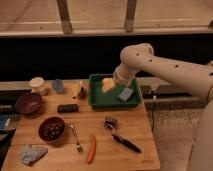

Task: Place banana in plastic cup

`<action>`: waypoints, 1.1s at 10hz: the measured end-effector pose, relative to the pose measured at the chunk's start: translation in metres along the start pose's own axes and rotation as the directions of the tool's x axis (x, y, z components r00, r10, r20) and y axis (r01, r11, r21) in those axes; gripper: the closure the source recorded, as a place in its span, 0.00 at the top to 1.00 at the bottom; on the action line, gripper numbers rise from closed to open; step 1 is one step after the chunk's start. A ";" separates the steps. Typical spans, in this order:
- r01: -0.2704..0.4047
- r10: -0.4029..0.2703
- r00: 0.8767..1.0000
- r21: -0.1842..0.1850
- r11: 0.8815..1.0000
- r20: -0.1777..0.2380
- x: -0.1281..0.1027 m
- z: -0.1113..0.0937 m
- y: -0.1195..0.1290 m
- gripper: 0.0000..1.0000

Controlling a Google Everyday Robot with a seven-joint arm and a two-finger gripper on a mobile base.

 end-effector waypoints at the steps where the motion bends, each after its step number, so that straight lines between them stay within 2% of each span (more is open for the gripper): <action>1: 0.027 -0.028 0.999 0.011 1.000 0.022 -0.009 0.005 0.008 0.80; 3: 0.089 -0.090 0.995 0.021 0.996 0.051 -0.028 0.020 0.029 0.80; 4: 0.116 -0.117 0.992 0.015 0.993 0.053 -0.038 0.032 0.041 0.80; 6: 0.148 -0.147 0.988 -0.017 0.989 0.049 -0.049 0.047 0.051 0.80; 8: 0.175 -0.173 0.984 -0.046 0.983 0.050 -0.058 0.054 0.059 0.80; 11: 0.228 -0.223 0.974 -0.122 0.966 0.047 -0.083 0.068 0.091 0.80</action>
